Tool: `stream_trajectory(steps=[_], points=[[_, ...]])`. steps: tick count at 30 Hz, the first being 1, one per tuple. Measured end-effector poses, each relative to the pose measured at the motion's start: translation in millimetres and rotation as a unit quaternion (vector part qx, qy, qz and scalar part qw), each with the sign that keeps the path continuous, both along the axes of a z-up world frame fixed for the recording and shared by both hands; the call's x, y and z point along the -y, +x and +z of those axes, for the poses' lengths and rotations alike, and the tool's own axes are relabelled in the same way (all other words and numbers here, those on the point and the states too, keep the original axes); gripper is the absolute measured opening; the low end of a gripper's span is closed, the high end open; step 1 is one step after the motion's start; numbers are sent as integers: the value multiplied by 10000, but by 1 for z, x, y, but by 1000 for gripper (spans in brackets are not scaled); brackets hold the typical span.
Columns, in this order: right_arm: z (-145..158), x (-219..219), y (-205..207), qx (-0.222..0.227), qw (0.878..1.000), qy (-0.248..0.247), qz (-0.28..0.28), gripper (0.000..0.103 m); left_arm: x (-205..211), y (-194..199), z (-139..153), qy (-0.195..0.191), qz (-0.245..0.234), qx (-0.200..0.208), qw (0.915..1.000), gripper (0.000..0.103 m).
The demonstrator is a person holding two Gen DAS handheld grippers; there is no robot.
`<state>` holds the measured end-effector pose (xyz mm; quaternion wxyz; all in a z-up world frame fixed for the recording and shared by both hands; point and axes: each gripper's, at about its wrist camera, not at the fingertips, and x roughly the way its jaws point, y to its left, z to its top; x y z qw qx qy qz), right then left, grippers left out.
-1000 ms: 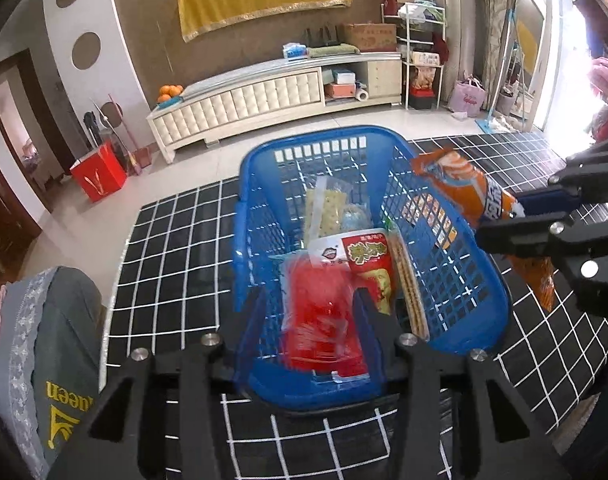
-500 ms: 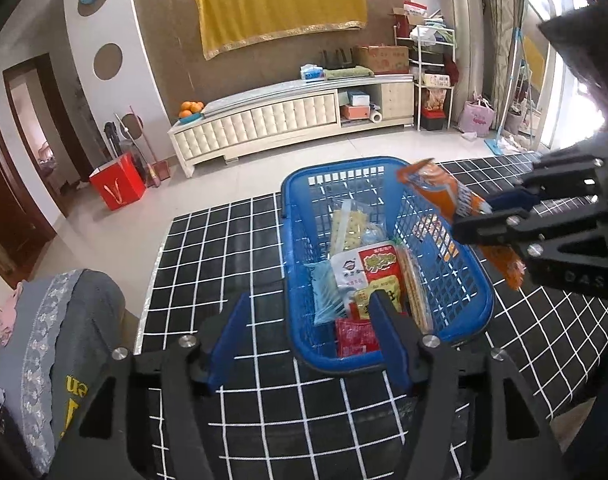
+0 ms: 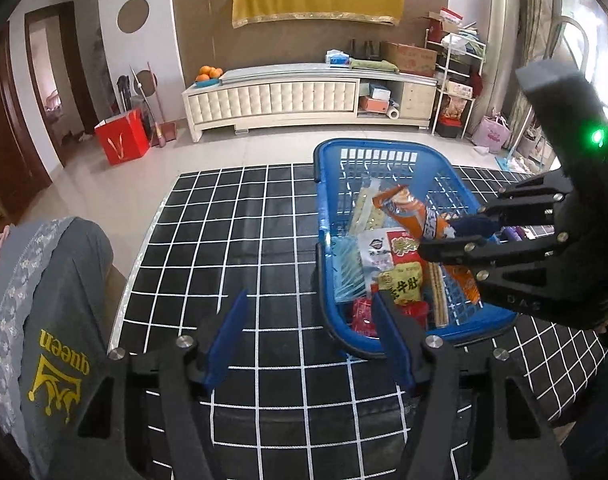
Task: Organize snacks
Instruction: 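Open the left tool to drop the red packet while the right tool releases the orange bar, then move both open tools back over the orange pouch and purple chip bag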
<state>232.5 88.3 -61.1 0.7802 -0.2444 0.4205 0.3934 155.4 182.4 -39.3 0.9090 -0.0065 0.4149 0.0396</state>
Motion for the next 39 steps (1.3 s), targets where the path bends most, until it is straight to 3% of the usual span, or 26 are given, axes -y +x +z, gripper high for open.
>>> stream_trajectory(steps=[12, 14, 16, 18, 19, 28, 39], points=[[-15, -11, 1, -156, 9995, -123, 259, 20, -6, 3, -9, 71, 91, -29, 9999, 64], [-14, -9, 1, -231, 9993, -85, 274, 26, -5, 3, -8, 84, 92, -23, 9999, 64], [-11, -6, -1, -239, 9994, -72, 257, 50, -3, 2, -6, 150, 89, -18, 9998, 64], [-5, -1, -4, -119, 9997, -17, 220, 67, -1, 1, -3, 169, 58, 8, 9998, 64], [-1, 3, -6, -42, 9998, 44, 213, 71, 2, 0, -1, 174, 33, 27, 9998, 64], [31, 45, -12, 211, 9993, 293, 2, 73, 43, 0, 23, 382, -279, 194, 9987, 76], [64, 152, -1, 318, 9923, 802, -883, 73, 118, 12, 57, 503, -756, 339, 9953, 83]])
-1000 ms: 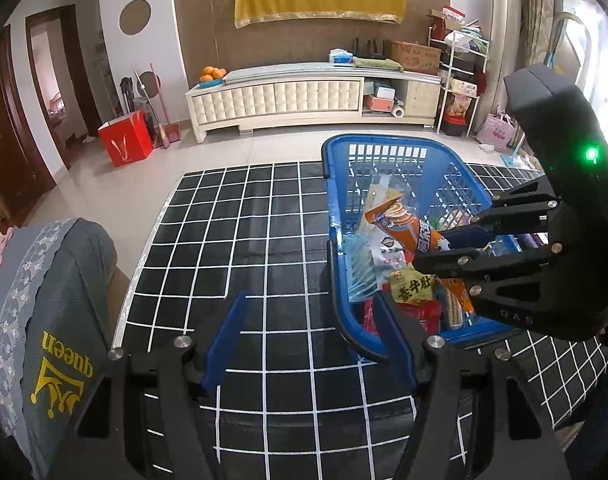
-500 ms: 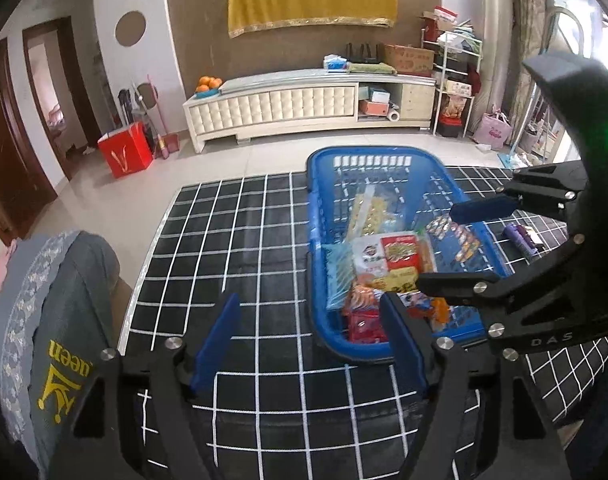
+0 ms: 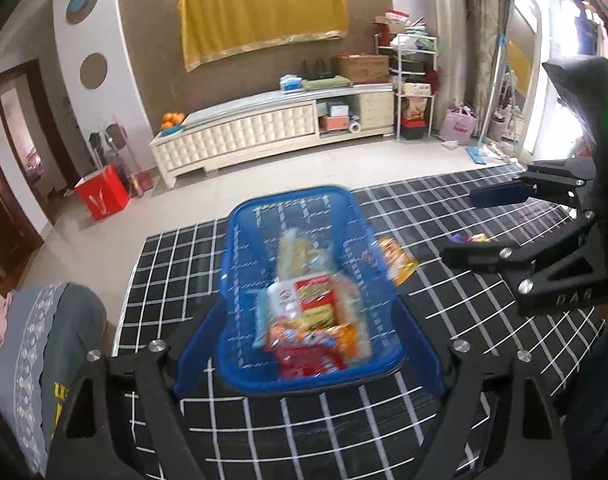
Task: Organize snacks
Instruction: 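Move both open tools back over the orange pouch and purple chip bag, then grasp the orange pouch with the left tool while the right tool grasps the purple chip bag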
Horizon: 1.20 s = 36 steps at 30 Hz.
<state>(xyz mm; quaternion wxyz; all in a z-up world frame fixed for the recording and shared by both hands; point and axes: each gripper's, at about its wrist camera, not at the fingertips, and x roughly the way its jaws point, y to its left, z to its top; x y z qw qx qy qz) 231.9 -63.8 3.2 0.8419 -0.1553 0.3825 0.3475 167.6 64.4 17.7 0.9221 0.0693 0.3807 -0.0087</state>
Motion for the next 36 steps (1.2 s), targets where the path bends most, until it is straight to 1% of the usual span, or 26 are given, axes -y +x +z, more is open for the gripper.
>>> stream_trajectory(steps=[3, 7, 10, 13, 16, 18, 21, 25, 29, 32, 36], points=[[6, 27, 5, -4, 9997, 124, -206, 73, 17, 9, 3, -59, 31, -29, 10000, 83], [6, 63, 13, -30, 9985, 220, -504, 73, 39, 25, 2, -269, 92, -84, 9996, 83], [2, 88, 21, -97, 9966, 282, -772, 73, 55, 38, -1, -427, 241, -168, 9987, 83], [-5, 115, 29, -116, 9927, 438, -1122, 73, 70, 49, -7, -415, 386, -246, 9981, 83], [-16, 133, 39, -242, 9888, 466, -1394, 73, 89, 62, -15, -494, 371, -353, 9975, 83], [-24, 142, 45, -337, 9868, 455, -1514, 73, 103, 69, -21, -466, 289, -408, 9977, 83], [-38, 154, 54, -431, 9847, 416, -1638, 73, 129, 82, -38, -319, 143, -506, 9981, 83], [-57, 166, 67, -473, 9831, 282, -1748, 73, 147, 101, -65, -276, 118, -707, 9970, 83], [-82, 172, 82, -589, 9810, 202, -1836, 73, 151, 117, -90, -198, 289, -831, 9959, 83], [-103, 171, 95, -614, 9798, 11, -1905, 73, 150, 129, -105, -191, 385, -927, 9948, 82], [-121, 172, 110, -763, 9775, -15, -1965, 73, 149, 145, -123, -96, 506, -1051, 9931, 83]])
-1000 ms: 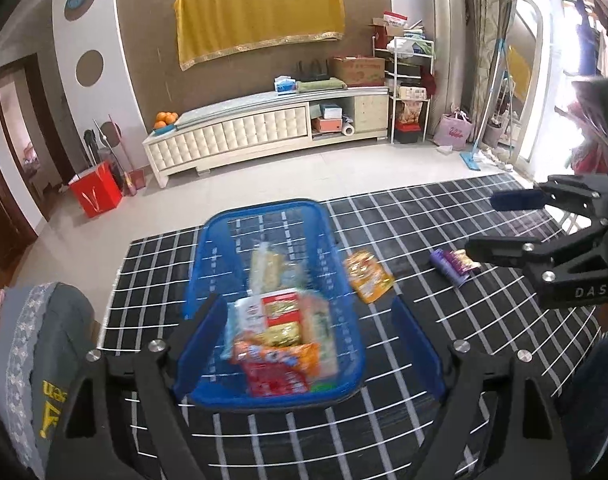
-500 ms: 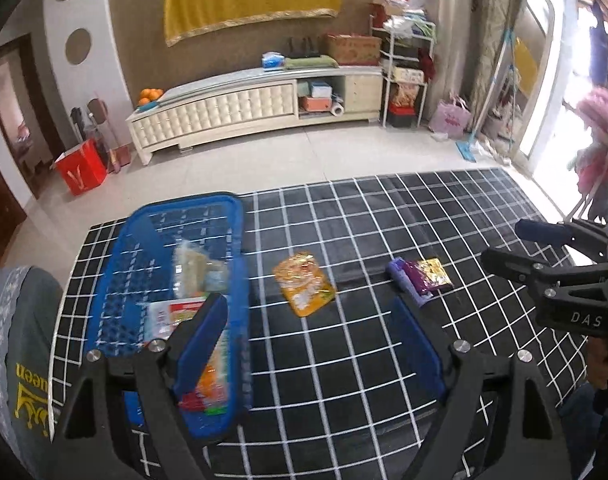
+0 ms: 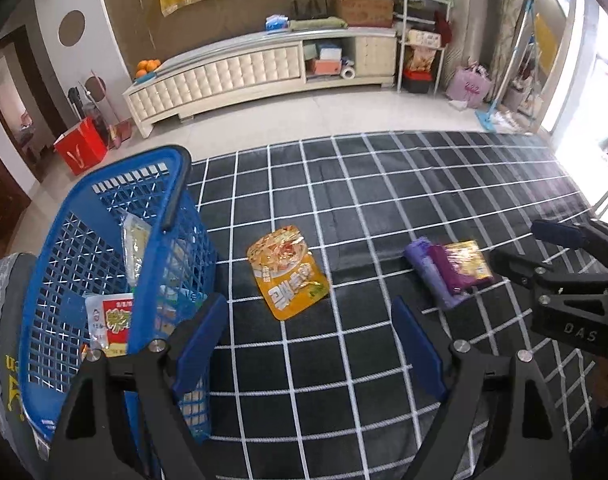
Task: Organize snacks
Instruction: 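Grasp the orange pouch with the left tool while the right tool grasps the purple chip bag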
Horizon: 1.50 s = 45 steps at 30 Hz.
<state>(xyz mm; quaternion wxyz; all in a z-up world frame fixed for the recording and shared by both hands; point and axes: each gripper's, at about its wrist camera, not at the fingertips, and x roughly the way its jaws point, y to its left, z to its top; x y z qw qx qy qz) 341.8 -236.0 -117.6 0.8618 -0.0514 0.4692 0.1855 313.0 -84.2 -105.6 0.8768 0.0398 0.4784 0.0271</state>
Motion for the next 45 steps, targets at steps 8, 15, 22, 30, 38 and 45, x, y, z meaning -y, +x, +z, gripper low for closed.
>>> stream_trajectory(steps=[8, 15, 22, 30, 38, 45], points=[[-16, -10, 24, -162, 9999, 3, 27, 73, -7, 35, -32, -21, 176, -230, 9996, 82], [-32, -30, 40, -322, 9990, -298, 112, 73, -21, 56, -58, -279, 496, -436, 9974, 82], [-42, -34, 52, -407, 9985, -338, 118, 73, -26, 80, -79, -190, 516, -598, 9967, 82], [-41, -26, 56, -433, 9988, -226, 88, 73, -26, 102, -96, 24, 976, -809, 9919, 83], [-37, -3, 56, -494, 9987, -92, -121, 74, -28, 95, -85, -443, 986, -764, 9912, 39], [-39, 10, 48, -640, 9977, -25, -232, 74, -11, 76, -85, -750, 511, -822, 9925, 23]])
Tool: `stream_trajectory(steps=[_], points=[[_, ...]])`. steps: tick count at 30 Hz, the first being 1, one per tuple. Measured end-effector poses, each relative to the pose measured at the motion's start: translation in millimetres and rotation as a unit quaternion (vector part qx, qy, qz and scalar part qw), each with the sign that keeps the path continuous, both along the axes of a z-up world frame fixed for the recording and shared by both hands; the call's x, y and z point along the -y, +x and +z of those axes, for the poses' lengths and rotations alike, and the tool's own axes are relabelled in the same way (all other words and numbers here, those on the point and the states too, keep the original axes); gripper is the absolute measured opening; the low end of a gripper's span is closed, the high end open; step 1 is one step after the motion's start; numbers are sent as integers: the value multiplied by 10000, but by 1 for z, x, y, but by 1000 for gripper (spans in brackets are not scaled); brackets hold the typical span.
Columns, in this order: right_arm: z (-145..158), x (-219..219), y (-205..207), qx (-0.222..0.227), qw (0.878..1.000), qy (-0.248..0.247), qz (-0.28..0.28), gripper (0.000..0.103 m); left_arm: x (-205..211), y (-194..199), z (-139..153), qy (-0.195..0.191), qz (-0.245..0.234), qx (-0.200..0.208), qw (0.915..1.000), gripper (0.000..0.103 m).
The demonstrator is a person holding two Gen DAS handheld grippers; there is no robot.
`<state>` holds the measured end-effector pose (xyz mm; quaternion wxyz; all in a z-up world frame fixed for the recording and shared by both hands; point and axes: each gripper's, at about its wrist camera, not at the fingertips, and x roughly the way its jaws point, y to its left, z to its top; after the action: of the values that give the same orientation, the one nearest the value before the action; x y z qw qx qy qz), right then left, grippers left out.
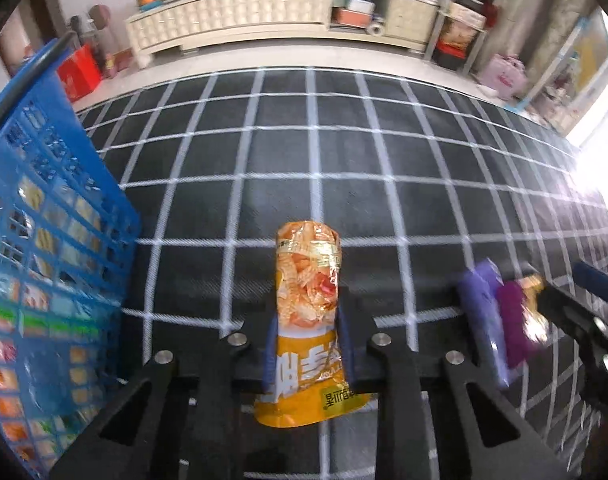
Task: Organize snacks
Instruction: 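Grasp the orange pouch with the left tool while the right tool grasps the purple chip bag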
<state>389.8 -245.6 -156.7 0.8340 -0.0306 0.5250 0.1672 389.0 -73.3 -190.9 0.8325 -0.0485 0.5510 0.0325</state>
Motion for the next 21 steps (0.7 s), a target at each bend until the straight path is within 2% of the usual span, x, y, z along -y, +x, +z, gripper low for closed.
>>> stream_trajectory(steps=[2, 10, 13, 16, 21], points=[[0, 4, -3, -69, 10000, 44, -45, 74, 3, -9, 0, -24, -144, 50, 9999, 22], [3, 9, -7, -243, 9992, 277, -140, 73, 19, -47, 38, -54, -613, 596, 9963, 23], [-4, 12, -2, -560, 9966, 586, -138, 73, 23, -53, 46, 11, -748, 728, 9945, 23], [-17, 9, 6, -980, 9911, 899, -90, 73, 26, -57, 48, -5, -834, 740, 9938, 23], [-28, 1, 19, -1116, 9901, 850, -86, 77, 32, -59, 43, 21, -968, 683, 9930, 23]])
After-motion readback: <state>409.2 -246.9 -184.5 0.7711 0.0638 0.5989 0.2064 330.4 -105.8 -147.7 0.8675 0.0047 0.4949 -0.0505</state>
